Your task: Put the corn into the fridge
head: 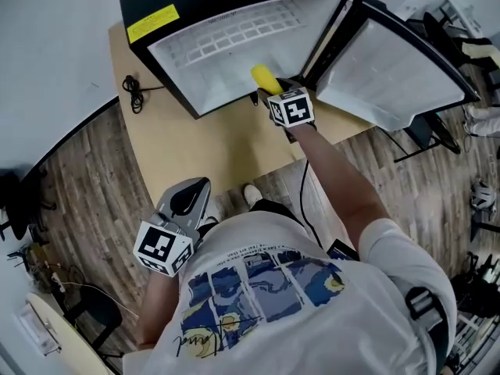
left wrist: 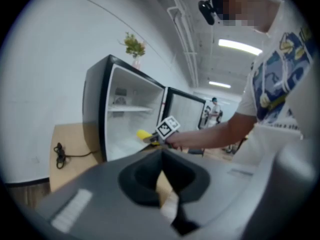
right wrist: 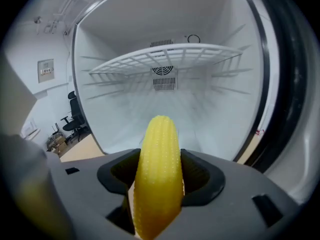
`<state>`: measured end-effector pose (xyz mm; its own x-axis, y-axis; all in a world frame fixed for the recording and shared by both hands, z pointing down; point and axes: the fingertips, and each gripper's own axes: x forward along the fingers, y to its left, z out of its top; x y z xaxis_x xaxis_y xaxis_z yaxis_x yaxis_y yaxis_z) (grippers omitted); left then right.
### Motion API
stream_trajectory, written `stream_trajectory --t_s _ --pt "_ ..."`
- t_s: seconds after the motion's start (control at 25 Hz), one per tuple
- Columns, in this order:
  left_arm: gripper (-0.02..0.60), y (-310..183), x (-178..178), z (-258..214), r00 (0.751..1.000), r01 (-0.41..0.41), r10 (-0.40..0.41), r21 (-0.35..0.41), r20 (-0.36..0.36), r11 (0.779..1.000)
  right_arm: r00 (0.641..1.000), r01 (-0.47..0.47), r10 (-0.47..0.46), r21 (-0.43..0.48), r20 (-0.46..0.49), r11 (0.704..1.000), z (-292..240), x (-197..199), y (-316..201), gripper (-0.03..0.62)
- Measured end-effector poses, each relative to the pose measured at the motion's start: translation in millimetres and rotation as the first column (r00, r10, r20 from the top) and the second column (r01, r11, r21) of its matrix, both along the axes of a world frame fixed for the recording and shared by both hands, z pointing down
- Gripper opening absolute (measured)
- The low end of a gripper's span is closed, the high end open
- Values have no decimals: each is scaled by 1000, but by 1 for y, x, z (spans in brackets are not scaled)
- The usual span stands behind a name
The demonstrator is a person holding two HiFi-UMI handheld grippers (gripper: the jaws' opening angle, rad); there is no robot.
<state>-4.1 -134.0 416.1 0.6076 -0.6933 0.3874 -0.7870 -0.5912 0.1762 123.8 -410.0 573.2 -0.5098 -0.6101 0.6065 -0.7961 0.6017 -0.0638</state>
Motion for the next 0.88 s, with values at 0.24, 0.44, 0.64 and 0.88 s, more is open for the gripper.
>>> stream_trajectory --t_s 0.24,0.44,0.64,0.88 --pt "9 -7 -25 8 988 149 -148 -33 41 988 999 -25 26 27 -21 999 17 -15 -73 250" --pt "9 -13 -37 9 973 226 -223 -52 64 973 998 -40 41 42 -47 998 32 -23 -117 250" --pt "9 -17 -44 15 960 274 -268 -74 83 959 994 -77 80 48 -73 996 45 -22 -151 250" --pt "9 -25 -48 18 952 299 -290 -97 97 949 988 -87 93 53 -121 995 60 -20 -175 250"
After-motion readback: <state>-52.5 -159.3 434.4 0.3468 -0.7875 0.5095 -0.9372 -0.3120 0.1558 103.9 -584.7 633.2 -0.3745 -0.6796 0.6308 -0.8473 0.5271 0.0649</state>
